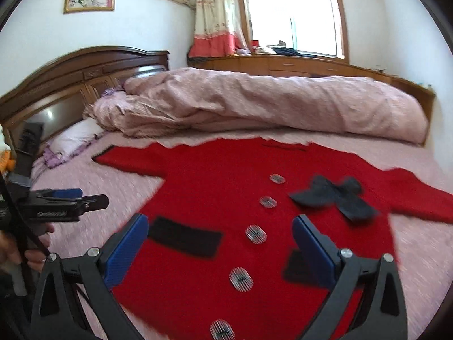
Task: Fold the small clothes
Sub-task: 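Grasp the cuff of one red sleeve with the left tool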
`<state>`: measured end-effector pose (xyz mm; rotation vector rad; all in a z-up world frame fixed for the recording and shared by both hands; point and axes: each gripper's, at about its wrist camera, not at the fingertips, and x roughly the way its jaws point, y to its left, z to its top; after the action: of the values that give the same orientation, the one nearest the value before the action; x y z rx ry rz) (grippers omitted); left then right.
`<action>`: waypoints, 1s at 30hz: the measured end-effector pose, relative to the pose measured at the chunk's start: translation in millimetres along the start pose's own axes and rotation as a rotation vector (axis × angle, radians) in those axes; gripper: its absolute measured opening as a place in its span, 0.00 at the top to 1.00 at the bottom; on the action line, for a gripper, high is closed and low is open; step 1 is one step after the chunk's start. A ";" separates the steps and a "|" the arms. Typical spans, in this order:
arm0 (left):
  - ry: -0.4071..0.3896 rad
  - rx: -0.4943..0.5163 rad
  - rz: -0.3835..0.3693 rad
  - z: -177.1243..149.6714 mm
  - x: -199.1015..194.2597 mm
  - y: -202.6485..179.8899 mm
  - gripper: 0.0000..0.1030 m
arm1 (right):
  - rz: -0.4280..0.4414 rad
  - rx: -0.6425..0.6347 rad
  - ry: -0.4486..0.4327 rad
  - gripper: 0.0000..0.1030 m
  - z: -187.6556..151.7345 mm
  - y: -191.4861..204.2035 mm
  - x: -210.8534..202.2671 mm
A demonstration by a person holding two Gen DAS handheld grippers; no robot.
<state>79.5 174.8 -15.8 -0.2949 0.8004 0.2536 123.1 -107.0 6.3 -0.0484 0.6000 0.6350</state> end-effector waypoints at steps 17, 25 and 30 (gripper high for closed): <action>-0.014 -0.673 0.023 92.4 126.2 273.4 0.10 | -0.032 0.100 0.014 0.00 35.4 -51.1 82.0; -0.103 -0.742 0.009 113.6 142.6 298.3 0.18 | -0.059 0.177 0.062 0.00 30.5 -89.4 95.7; -0.080 -0.705 0.139 122.8 153.5 313.8 0.88 | -0.068 0.223 0.114 0.00 17.5 -96.3 105.2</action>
<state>159.8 526.7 -98.5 -0.8867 0.6305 0.6758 254.6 -123.9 -49.1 0.1040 0.7733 0.4989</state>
